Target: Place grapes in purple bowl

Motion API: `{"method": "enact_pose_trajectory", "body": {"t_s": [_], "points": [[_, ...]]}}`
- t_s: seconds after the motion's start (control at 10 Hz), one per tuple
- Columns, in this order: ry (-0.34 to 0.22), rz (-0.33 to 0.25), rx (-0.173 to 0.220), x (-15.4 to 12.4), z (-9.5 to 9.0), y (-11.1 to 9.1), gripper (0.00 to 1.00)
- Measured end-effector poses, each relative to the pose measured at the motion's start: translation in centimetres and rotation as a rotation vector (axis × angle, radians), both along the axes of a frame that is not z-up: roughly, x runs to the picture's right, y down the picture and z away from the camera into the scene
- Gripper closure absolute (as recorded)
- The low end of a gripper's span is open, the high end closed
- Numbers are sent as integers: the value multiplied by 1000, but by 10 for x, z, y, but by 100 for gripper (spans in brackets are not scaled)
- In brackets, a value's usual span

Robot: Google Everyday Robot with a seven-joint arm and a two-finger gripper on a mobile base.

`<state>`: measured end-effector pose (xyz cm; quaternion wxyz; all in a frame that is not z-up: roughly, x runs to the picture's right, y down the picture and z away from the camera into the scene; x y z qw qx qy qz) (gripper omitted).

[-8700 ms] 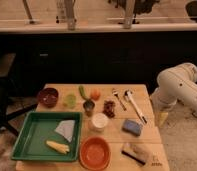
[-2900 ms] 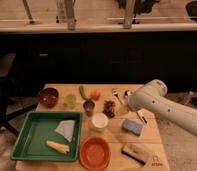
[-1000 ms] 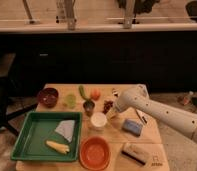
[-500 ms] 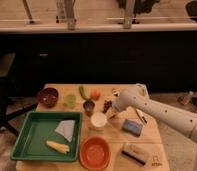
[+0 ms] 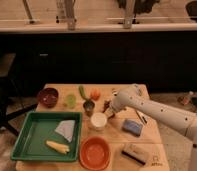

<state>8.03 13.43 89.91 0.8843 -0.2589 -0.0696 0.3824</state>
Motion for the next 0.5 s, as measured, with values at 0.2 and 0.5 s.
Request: {"method": "enact_pose_trajectory", "body": {"t_s": [0.2, 0.5], "points": [[3, 2, 0, 3, 0, 0, 20], [0, -4, 2, 1, 0, 0, 20]]}}
